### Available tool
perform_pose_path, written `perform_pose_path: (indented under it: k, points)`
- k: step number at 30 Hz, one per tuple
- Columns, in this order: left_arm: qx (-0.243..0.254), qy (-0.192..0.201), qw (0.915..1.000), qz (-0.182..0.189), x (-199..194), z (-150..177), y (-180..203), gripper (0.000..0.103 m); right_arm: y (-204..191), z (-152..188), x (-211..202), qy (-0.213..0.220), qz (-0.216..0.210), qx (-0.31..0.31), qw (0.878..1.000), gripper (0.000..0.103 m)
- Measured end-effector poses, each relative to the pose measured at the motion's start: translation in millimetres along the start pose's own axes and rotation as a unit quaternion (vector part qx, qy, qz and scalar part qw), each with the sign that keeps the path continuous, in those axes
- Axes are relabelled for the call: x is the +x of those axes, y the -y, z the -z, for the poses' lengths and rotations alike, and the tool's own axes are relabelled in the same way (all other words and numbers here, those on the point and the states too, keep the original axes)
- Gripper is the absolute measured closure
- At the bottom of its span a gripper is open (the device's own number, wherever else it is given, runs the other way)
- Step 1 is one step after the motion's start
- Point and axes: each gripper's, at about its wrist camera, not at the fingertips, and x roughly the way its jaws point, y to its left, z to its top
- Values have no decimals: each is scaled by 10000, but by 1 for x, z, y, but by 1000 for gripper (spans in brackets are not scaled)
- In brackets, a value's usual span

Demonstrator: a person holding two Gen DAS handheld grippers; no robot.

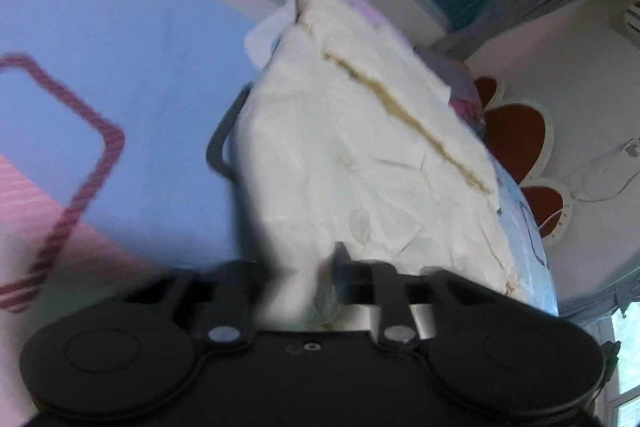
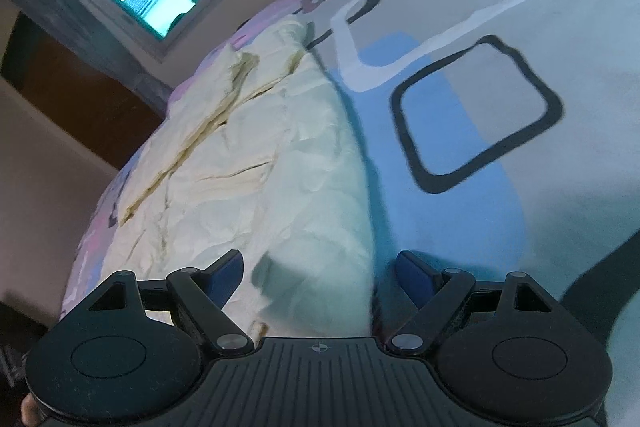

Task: Fold large clothes
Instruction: 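Grasp the jacket hem with the left gripper while the right gripper grasps it too, lift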

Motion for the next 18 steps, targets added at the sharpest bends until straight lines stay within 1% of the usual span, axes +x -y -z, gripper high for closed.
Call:
perform_pose_path:
  k: [1, 2, 3, 4, 5, 6, 7, 9, 11, 12, 13, 14, 15, 16, 17, 18]
  points:
    - [23, 28, 10000, 23, 0, 0, 0, 81, -1, 1, 2, -81, -87, -13, 9999, 39]
    - [27, 48, 10000, 49, 0, 1, 0, 81, 0, 2, 4, -143, -113, 4, 9998, 49]
    - [-12, 49, 9999, 91, -1, 2, -1, 75, 0, 3, 4, -142, -135, -4, 9998, 50]
    - [-84, 38, 9999, 120, 0, 3, -3, 60, 1, 4, 5, -140, -161, 0, 9998, 50]
    - [-170, 6, 9997, 198, 1, 4, -5, 54, 1, 4, 6, -153, -189, 30, 9997, 50]
    - [-254, 13, 9990, 355, 3, 4, -7, 45, 2, 3, 8, -168, -194, 37, 9997, 50]
    - [-270, 9, 9989, 381, 4, 3, -6, 44, 1, 3, 10, -179, -193, 22, 9997, 49]
    - [-192, -26, 9994, 301, 8, 1, -1, 44, -2, 2, 13, -195, -187, -20, 9996, 49]
    - [-29, -16, 9998, 180, 11, -1, 6, 53, -3, 2, 16, -195, -198, -46, 9996, 49]
    - [117, -15, 9999, 81, 12, -1, 9, 77, -3, 2, 16, -186, -204, -65, 9996, 50]
    - [165, -37, 9999, 35, 14, -1, 8, 86, -3, 2, 15, -186, -207, -103, 9996, 52]
    - [97, -15, 9999, 68, 14, 0, 7, 88, -3, 2, 16, -229, -228, -116, 9994, 68]
    - [41, 31, 9999, 106, 13, 0, 5, 91, -2, 2, 17, -272, -252, -92, 9993, 71]
    - [38, 55, 9999, 102, 13, 1, 5, 91, -2, 2, 17, -254, -247, -100, 9993, 72]
    - [43, 72, 9999, 92, 13, 2, 5, 91, -3, 3, 16, -241, -242, -114, 9994, 76]
    - [32, 83, 9999, 86, 12, 2, 6, 91, -4, 2, 15, -233, -241, -119, 9994, 78]
